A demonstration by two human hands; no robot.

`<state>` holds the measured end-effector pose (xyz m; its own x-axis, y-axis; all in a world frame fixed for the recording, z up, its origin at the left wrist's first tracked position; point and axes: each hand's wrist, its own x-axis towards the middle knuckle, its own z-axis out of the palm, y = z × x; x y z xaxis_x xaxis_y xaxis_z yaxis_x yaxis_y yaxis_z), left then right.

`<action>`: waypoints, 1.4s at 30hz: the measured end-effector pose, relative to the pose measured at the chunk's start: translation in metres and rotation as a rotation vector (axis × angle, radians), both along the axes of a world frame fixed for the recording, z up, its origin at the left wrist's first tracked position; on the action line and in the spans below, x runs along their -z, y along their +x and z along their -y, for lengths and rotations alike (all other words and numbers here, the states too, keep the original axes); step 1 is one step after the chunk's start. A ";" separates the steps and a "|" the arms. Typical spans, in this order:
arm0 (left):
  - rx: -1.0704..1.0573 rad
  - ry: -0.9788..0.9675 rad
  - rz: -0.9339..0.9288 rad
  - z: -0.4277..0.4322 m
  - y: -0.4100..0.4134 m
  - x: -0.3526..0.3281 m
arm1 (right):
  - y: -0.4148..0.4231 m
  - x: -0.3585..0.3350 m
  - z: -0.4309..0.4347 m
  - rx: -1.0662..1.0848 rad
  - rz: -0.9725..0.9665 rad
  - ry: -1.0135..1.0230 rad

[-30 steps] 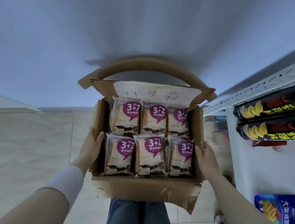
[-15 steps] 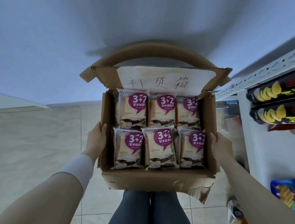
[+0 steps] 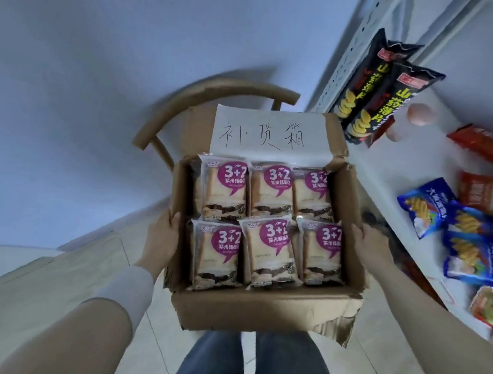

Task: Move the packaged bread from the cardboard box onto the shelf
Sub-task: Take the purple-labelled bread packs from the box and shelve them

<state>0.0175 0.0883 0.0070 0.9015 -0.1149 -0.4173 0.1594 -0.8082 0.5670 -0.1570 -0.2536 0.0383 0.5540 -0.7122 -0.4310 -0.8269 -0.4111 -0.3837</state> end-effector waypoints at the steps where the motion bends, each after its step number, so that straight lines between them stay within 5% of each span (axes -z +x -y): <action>1: 0.038 -0.018 0.017 -0.001 -0.007 -0.009 | -0.020 -0.008 -0.010 0.035 -0.009 -0.006; 16: 0.768 -0.007 0.038 0.099 -0.205 -0.075 | -0.406 -0.061 -0.127 0.846 0.099 0.052; 28: 1.339 0.008 0.009 0.263 -0.547 -0.082 | -0.742 -0.065 -0.211 1.448 0.117 -0.012; 42: 2.126 -0.082 0.024 0.460 -0.925 -0.060 | -0.944 -0.037 -0.227 2.257 0.093 -0.089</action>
